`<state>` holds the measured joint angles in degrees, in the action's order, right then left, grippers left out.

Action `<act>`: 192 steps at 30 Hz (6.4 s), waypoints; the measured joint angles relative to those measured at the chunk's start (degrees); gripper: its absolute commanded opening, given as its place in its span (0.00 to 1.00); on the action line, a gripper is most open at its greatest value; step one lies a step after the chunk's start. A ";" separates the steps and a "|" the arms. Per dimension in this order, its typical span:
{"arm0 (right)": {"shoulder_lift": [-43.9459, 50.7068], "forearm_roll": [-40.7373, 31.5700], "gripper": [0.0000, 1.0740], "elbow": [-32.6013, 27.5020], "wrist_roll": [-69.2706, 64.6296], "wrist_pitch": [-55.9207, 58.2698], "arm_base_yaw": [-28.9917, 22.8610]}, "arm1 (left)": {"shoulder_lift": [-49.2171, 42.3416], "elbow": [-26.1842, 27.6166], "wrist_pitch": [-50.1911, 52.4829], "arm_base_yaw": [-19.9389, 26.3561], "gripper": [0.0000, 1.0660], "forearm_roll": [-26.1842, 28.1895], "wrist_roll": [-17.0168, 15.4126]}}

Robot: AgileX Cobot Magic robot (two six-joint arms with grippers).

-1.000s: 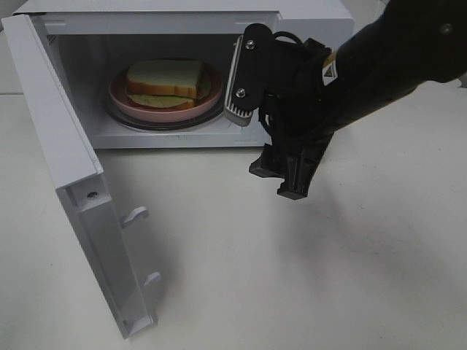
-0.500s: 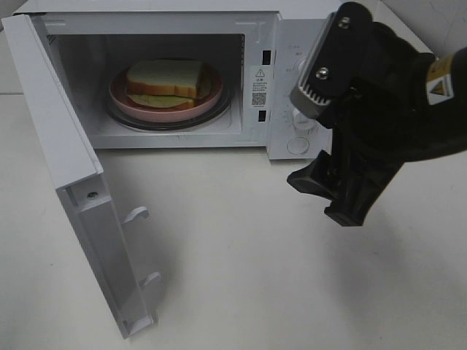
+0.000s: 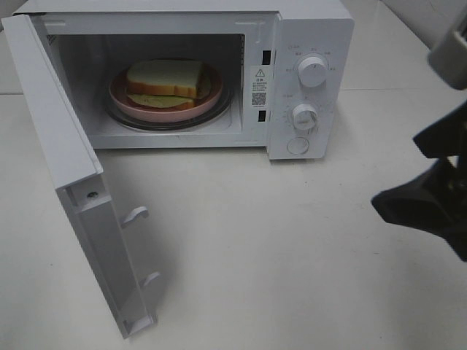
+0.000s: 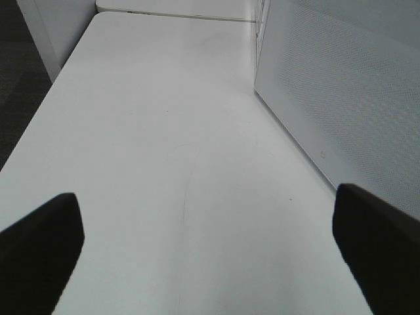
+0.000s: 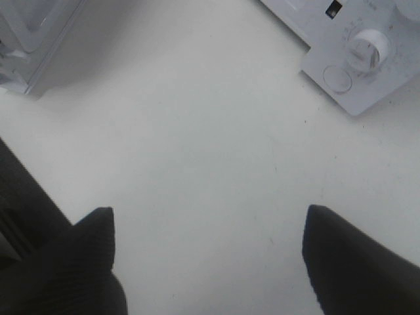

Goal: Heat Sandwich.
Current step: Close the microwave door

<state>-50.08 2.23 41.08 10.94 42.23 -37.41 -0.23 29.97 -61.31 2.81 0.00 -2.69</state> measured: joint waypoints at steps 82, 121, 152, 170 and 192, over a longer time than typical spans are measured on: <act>50.31 0.00 0.71 -12.43 -10.31 15.58 36.21 | 0.00 0.00 0.00 0.00 0.92 0.00 0.00; 50.31 0.00 0.71 -12.43 -10.31 15.58 36.21 | 2.29 1.15 1.15 0.00 0.92 0.00 0.00; 50.31 0.00 0.71 -12.43 -10.31 15.58 36.21 | 35.35 -12.38 49.05 0.00 0.00 -0.34 0.00; 50.31 0.00 0.71 -12.43 -10.31 15.58 36.21 | 63.54 -16.39 92.25 0.00 0.00 -4.41 0.00; 50.31 0.00 0.71 -12.43 -10.31 15.58 36.21 | 83.77 -9.57 103.65 -7.28 0.00 -21.43 -9.00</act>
<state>0.23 2.23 28.65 0.63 57.81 -1.20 83.54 20.40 42.34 -4.47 -21.43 -11.69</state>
